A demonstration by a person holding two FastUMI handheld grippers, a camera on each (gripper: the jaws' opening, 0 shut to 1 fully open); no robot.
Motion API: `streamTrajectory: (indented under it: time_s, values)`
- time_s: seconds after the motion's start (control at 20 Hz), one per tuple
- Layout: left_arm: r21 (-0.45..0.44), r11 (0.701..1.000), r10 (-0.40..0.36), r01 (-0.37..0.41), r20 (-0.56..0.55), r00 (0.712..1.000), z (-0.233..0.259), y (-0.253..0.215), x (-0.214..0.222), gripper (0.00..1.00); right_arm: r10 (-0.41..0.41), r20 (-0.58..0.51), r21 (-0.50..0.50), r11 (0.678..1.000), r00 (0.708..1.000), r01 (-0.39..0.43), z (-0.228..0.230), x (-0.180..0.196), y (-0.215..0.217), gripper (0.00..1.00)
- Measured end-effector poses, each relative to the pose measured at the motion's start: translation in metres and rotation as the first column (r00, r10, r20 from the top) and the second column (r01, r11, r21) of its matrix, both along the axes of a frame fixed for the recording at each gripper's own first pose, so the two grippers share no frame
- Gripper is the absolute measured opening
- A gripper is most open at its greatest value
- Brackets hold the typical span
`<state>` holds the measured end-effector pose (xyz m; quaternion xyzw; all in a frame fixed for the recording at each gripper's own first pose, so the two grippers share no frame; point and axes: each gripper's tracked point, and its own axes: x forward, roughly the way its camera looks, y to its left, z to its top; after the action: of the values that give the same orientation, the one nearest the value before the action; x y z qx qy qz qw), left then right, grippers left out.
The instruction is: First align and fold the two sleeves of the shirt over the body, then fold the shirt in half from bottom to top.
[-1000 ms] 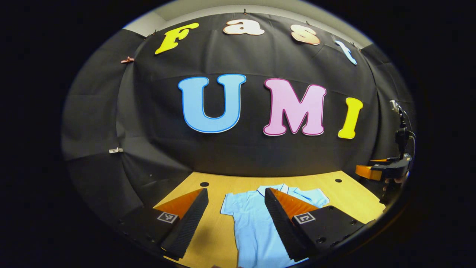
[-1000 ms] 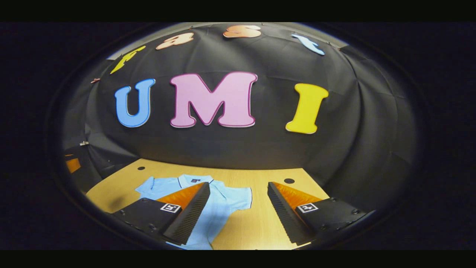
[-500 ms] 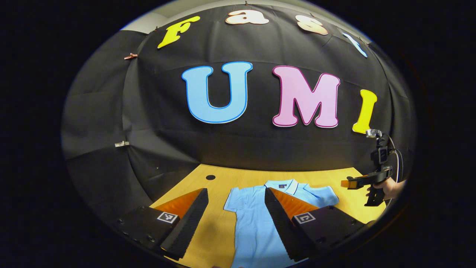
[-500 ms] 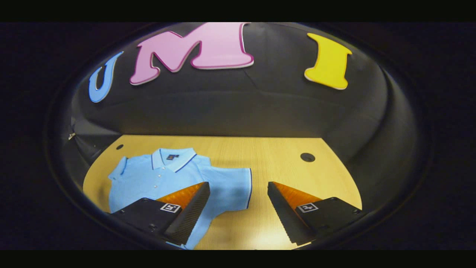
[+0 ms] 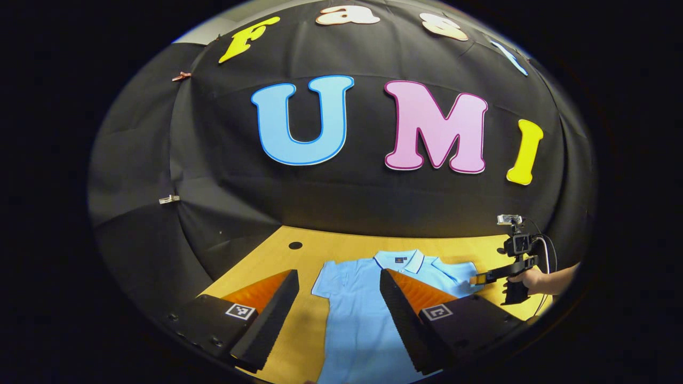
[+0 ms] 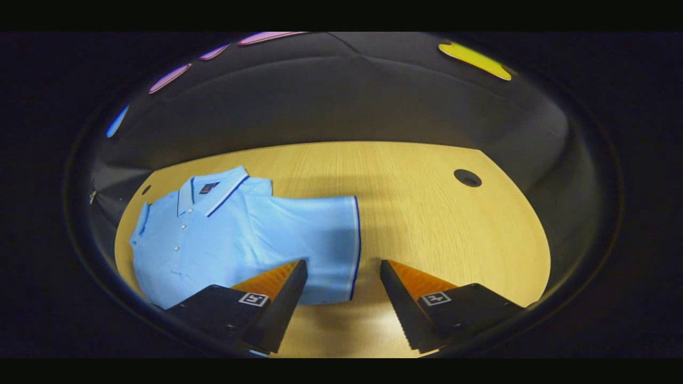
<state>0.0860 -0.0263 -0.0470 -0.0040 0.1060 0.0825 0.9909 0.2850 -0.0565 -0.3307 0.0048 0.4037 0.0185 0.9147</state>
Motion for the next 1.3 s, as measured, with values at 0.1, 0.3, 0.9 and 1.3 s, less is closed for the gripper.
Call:
streamTrajectory:
  time_s: [0.1,0.3,0.9,1.3]
  values:
    - [-0.002,1.0,-0.006,0.006,-0.005,1.0,-0.001,-0.003,0.004,0.97,-0.011,0.018,0.008,1.0,1.0,0.011,-0.001,0.006,0.002,0.78]
    - [-0.006,1.0,-0.018,0.018,-0.006,1.0,-0.001,-0.009,0.01,0.97,0.029,0.014,-0.029,0.999,0.999,-0.028,-0.002,-0.001,0.008,0.61]
    - [-0.025,1.0,-0.014,0.013,-0.022,1.0,-0.014,-0.003,-0.002,0.97,-0.015,0.019,0.018,1.0,1.0,0.014,0.007,0.001,0.014,0.0]
    - [-0.074,0.997,0.017,-0.019,-0.019,1.0,-0.023,0.023,-0.015,0.98,0.151,0.147,-0.112,0.984,0.978,-0.135,0.064,0.006,0.073,0.0]
